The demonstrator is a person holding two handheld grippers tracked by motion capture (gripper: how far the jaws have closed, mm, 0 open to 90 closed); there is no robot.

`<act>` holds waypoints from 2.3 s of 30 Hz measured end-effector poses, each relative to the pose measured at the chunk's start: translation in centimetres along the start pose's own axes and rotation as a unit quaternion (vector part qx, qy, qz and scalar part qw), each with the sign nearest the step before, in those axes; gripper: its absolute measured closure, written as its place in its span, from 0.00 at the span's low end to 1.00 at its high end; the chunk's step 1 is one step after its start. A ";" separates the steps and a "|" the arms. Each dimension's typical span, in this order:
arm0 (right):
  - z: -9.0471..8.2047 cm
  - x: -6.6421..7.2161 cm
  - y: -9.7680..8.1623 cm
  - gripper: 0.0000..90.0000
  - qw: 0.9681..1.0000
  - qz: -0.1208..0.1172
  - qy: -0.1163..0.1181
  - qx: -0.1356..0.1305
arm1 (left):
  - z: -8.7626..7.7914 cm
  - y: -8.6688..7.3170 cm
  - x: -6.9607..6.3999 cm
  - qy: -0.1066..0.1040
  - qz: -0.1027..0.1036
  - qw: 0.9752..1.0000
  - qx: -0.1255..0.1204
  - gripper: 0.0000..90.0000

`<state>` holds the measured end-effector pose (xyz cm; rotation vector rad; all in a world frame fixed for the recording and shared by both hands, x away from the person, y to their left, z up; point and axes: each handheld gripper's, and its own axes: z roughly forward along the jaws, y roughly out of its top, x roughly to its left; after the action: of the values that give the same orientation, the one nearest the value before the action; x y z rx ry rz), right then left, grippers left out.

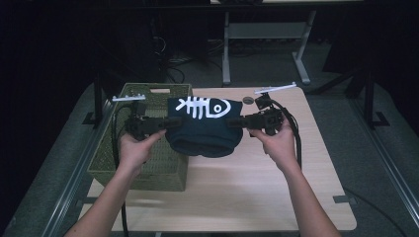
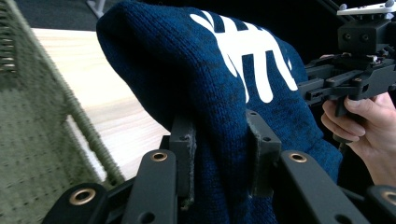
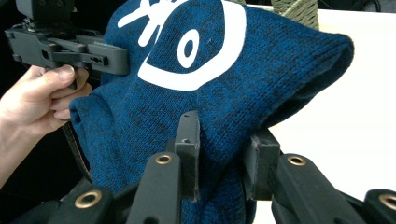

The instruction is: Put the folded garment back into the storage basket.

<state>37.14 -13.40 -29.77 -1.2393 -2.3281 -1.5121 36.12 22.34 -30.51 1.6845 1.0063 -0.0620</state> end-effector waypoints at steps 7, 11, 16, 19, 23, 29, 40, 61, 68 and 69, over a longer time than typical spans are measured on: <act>1.3 0.6 0.6 0.79 1.000 -0.003 0.009 0.005 | -1.3 0.0 0.7 0.006 -0.003 1.000 -0.005 0.76; 1.9 0.9 1.0 0.79 1.000 -0.004 0.011 0.008 | -1.9 0.0 1.0 0.010 -0.006 1.000 -0.005 0.76; 2.8 1.3 1.4 0.79 1.000 -0.010 0.012 0.009 | -2.8 0.1 1.6 0.012 -0.011 1.000 -0.007 0.76; 3.6 1.6 1.7 0.79 1.000 -0.011 0.014 0.011 | -3.4 0.1 2.0 0.017 -0.013 1.000 -0.010 0.76; 4.3 2.0 2.0 0.79 1.000 -0.013 0.016 0.014 | -4.1 0.1 2.4 0.023 -0.013 1.000 -0.010 0.76; 5.2 2.6 2.4 0.79 1.000 -0.013 0.018 0.014 | -4.9 0.0 2.9 0.030 -0.016 0.999 -0.014 0.77; 6.9 3.0 2.8 0.79 0.999 -0.012 0.025 0.016 | -6.2 -0.1 3.7 0.042 -0.024 0.999 -0.017 0.77; 11.5 4.3 3.2 0.79 0.998 -0.004 0.055 0.013 | -9.7 -1.2 6.6 0.068 -0.055 0.996 -0.028 0.77; 12.3 4.7 3.2 0.78 0.998 0.001 0.054 0.009 | -10.2 -1.3 7.1 0.075 -0.061 0.995 -0.032 0.77; 12.6 4.8 3.2 0.78 0.998 0.002 0.056 0.007 | -10.3 -1.4 7.2 0.078 -0.061 0.995 -0.032 0.77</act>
<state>40.24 -0.03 -31.50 -1.1252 -2.2602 -1.5185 35.32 34.95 -31.29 1.5872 1.2148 0.0215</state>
